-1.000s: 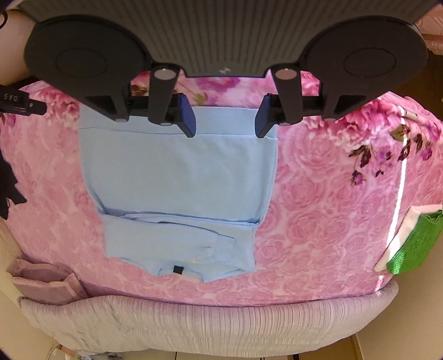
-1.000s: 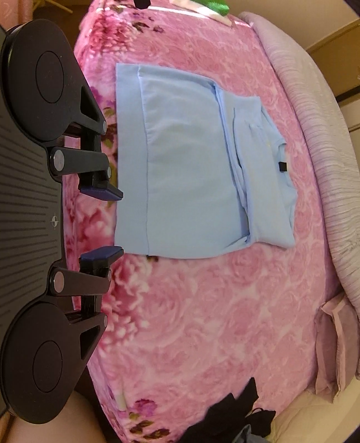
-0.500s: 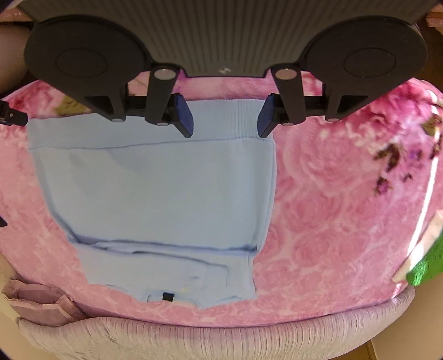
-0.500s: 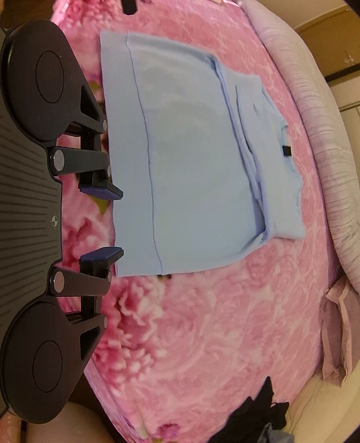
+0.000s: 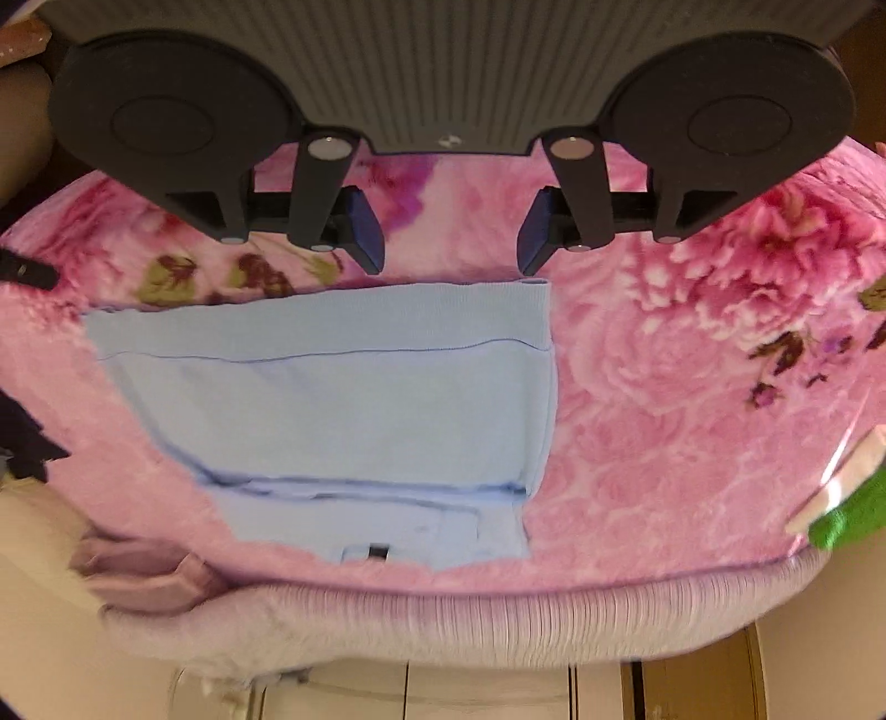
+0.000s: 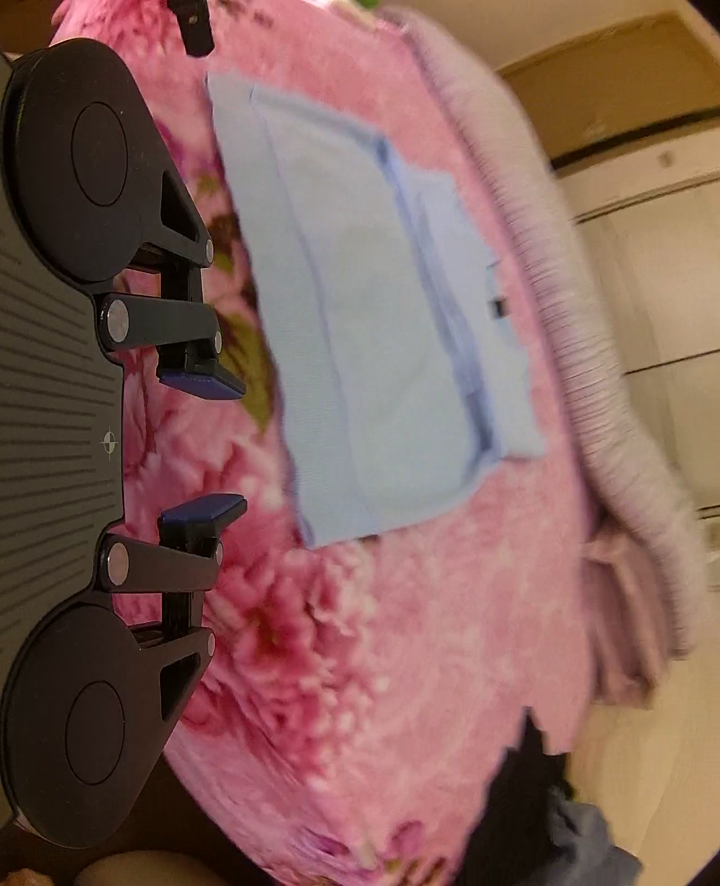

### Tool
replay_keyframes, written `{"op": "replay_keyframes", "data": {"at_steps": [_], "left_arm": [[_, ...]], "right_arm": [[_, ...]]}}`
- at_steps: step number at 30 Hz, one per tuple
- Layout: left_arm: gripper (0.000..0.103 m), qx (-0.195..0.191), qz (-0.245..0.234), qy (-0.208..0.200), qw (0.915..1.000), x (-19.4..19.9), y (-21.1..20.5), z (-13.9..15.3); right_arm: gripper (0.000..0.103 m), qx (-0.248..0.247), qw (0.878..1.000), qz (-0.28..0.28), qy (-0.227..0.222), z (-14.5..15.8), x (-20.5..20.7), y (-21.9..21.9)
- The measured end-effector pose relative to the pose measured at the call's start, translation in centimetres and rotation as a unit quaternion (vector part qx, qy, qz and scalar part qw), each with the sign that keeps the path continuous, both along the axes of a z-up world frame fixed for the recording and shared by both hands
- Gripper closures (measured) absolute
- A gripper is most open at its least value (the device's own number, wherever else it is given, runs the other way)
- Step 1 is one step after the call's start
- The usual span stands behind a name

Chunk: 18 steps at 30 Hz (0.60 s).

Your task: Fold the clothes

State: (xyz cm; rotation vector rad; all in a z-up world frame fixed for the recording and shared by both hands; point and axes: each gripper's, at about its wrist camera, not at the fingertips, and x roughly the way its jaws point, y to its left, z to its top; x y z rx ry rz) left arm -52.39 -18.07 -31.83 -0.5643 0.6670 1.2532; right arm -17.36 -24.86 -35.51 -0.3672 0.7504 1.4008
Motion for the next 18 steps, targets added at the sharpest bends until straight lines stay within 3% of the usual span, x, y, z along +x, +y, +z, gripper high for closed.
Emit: {"op": "replay_keyframes", "data": {"at_steps": [3,9,18], "left_arm": [[0.054,0.018,0.001,-0.01,0.9998,-1.2,-2.1,1.4],[0.054,0.062,0.022,-0.022,0.9976,-4.0,-4.9,3.9],[0.049,0.079,0.03,-0.024,0.9961,-4.9,-5.8,4.9]], "right_arm": [[0.061,0.02,0.999,-0.026,0.008,1.8,0.7,-2.6],[0.061,0.059,0.998,-0.027,0.021,4.0,0.8,-6.2],[0.06,0.059,0.998,0.004,0.016,3.9,0.1,-6.5]]}}
